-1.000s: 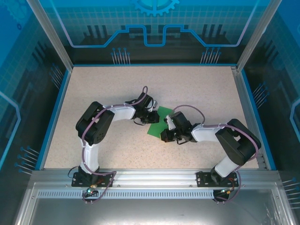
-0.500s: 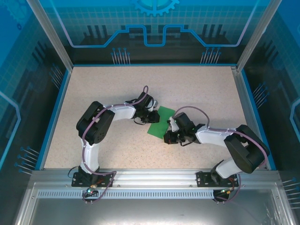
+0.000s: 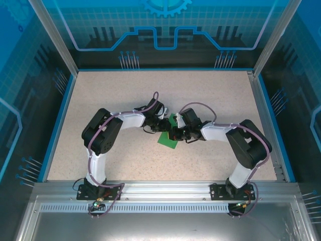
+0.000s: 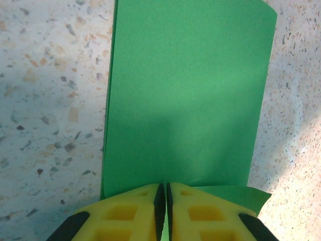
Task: Fold a paper plane with a square sheet of paper (pick it up from the middle)
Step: Fold the triangle a second time at the center of the table.
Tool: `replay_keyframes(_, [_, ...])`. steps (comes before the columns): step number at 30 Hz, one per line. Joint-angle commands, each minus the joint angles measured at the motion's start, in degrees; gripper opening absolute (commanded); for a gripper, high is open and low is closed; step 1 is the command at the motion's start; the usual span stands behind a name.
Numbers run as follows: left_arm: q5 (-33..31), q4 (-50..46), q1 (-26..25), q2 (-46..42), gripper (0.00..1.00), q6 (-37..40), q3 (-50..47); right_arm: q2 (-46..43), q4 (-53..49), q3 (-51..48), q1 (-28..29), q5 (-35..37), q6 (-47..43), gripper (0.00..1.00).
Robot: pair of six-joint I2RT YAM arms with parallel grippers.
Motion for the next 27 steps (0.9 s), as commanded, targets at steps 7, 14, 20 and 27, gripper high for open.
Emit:
replay_keyframes(7, [-6.55, -6.91, 0.88, 5.07, 0.16, 2.12, -1.48, 1.19, -2.66, -3.46, -1.94, 0.39, -4.44, 0.00])
replay_keyframes(14, [-7.31, -7.52, 0.91, 5.28, 0.16, 2.58, -1.06, -0.47, -3.16, -7.10, -2.05, 0.32, -5.12, 0.00])
replay_keyframes(20, [-7.65, -8.04, 0.99, 5.26, 0.16, 3.20, -0.53, -3.57, -3.97, -9.20, -1.76, -0.04, -4.69, 0.00])
replay_keyframes(27, [-7.76, -8.38, 0.92, 5.38, 0.16, 3.56, -0.46, -7.51, -6.96, -8.68, 1.57, -0.11, -4.45, 0.00])
